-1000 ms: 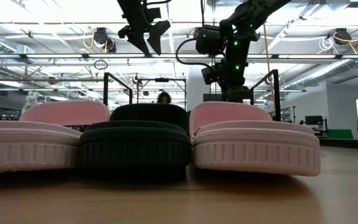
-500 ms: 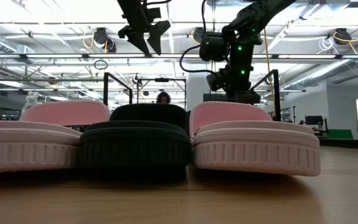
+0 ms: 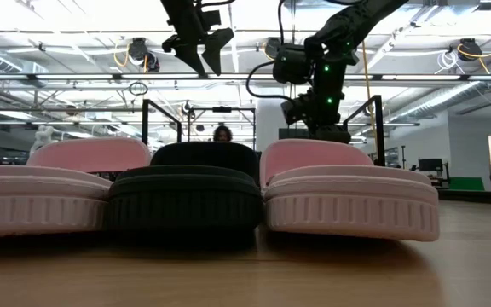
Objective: Pick and place slides into the shelf
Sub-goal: Put the right black slide on the shelf
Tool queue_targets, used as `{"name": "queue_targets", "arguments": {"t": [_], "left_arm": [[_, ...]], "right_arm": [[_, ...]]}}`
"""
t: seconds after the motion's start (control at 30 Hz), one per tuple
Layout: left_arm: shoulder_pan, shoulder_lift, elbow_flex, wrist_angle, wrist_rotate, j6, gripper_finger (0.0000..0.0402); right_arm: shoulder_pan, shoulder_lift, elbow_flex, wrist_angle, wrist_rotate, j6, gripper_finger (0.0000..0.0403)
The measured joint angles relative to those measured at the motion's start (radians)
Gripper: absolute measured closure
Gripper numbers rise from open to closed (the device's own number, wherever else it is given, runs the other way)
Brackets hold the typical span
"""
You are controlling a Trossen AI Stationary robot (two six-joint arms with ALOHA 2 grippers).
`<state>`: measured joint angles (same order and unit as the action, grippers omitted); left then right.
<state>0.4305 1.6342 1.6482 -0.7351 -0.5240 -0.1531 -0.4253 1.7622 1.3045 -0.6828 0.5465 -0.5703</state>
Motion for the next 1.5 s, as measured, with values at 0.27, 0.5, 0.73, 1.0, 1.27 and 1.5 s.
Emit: {"name": "queue_targets", "arguments": {"t": [0.27,0.5,0.73,1.0,1.27,1.5], "left_arm": [[0.0,0.0,0.0,0.006,0.0,0.0,0.0153],[0.0,0.0,0.0,0.006,0.0,0.0,0.0153],[0.0,0.0,0.0,0.007,0.0,0.0,0.0153],[0.0,0.0,0.0,0.04,0.0,0.0,0.0153],[0.0,0.0,0.0,0.042,0.0,0.0,0.0153],[0.0,0.0,0.0,0.042,0.0,0.0,0.0153]], "right_arm": [[-0.013,0.0,0.0,0.035,0.002,-0.022,0.0211],[-0.028,0.0,-0.038,0.081,0.004,-0.034,0.0211],[-0.025,-0.002,-0.108,0.097,0.083,-0.069,0.0211],[-0.025,-0.001,-0.12,0.153,0.113,-0.123,0.0211],[-0.024,-0.001,-0.12,0.197,0.14,-0.148,0.0211],[-0.024,-0.001,-0.12,0.215,0.156,-0.205,0.0211]]}}
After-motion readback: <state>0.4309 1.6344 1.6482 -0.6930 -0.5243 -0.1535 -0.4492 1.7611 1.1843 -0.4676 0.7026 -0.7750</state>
